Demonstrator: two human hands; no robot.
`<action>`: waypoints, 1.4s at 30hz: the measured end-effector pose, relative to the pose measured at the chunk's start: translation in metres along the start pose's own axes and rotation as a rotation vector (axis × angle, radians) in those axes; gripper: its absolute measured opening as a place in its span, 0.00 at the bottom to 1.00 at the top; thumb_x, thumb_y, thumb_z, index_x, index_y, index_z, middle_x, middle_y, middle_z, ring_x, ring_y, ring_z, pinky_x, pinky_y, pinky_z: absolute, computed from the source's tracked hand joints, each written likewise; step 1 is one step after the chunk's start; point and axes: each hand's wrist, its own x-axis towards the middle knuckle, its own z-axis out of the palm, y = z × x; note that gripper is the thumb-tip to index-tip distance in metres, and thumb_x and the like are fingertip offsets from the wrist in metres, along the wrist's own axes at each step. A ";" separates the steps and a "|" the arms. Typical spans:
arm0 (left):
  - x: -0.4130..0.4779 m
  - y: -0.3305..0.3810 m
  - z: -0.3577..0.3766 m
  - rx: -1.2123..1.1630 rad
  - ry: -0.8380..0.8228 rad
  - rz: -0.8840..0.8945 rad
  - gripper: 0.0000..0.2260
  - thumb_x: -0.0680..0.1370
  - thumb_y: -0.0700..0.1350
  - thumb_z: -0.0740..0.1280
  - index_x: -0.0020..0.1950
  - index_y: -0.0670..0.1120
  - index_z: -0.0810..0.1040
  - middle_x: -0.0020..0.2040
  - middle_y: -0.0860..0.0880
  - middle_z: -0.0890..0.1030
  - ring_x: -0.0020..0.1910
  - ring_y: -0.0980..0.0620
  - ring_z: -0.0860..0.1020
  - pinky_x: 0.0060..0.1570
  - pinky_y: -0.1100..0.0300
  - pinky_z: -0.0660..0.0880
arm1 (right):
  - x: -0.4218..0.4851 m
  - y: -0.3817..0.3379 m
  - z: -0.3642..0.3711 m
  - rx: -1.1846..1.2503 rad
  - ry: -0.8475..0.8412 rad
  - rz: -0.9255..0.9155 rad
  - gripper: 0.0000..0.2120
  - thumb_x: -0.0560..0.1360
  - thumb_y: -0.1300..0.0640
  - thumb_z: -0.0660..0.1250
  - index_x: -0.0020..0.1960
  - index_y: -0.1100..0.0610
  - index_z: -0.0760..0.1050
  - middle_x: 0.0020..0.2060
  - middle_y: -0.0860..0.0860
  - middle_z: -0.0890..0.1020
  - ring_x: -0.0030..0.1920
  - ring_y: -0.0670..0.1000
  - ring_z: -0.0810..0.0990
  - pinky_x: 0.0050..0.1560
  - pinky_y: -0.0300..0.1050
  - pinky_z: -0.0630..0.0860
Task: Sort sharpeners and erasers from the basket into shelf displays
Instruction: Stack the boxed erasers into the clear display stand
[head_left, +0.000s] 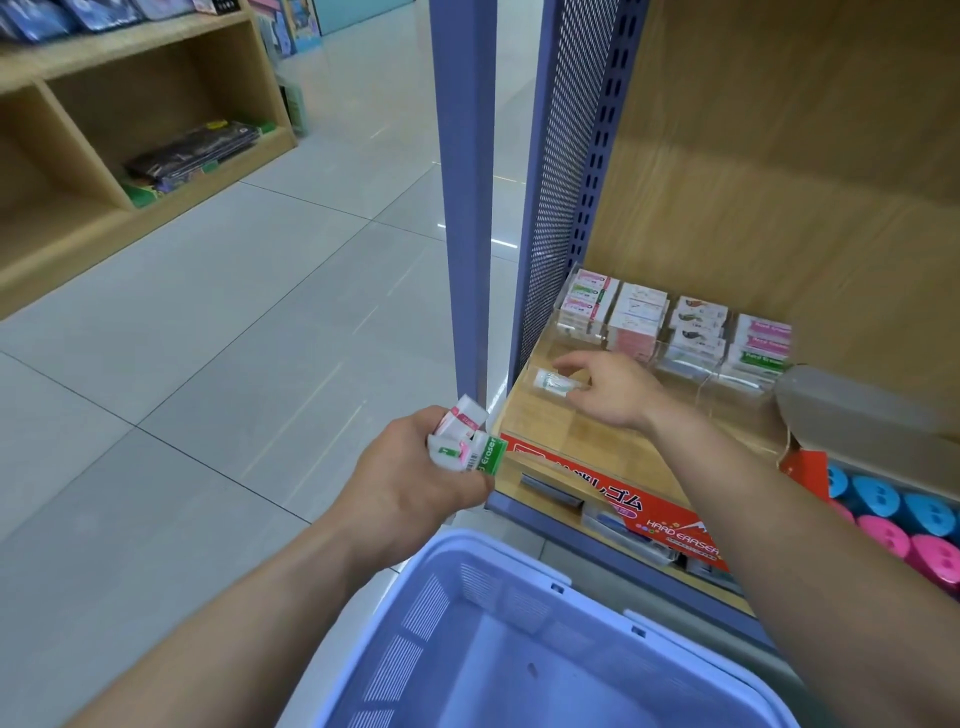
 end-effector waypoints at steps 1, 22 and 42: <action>0.001 0.000 0.000 0.004 0.002 0.001 0.09 0.71 0.41 0.76 0.48 0.50 0.80 0.40 0.49 0.86 0.34 0.52 0.79 0.40 0.57 0.79 | 0.000 0.000 0.001 0.033 -0.007 0.011 0.25 0.75 0.46 0.68 0.72 0.47 0.73 0.65 0.45 0.79 0.64 0.51 0.78 0.66 0.54 0.75; -0.009 0.025 0.020 -0.248 -0.036 0.053 0.11 0.71 0.35 0.77 0.50 0.46 0.82 0.35 0.53 0.83 0.31 0.57 0.78 0.33 0.66 0.73 | -0.129 -0.078 -0.030 0.943 -0.044 -0.132 0.13 0.79 0.67 0.67 0.60 0.55 0.80 0.42 0.52 0.80 0.37 0.50 0.80 0.45 0.46 0.79; 0.002 0.023 0.034 -0.065 -0.011 0.025 0.15 0.72 0.38 0.76 0.52 0.51 0.75 0.34 0.53 0.82 0.27 0.61 0.78 0.26 0.70 0.71 | -0.027 0.034 -0.012 0.121 0.273 0.246 0.06 0.76 0.54 0.69 0.40 0.47 0.79 0.38 0.42 0.83 0.44 0.48 0.81 0.48 0.47 0.80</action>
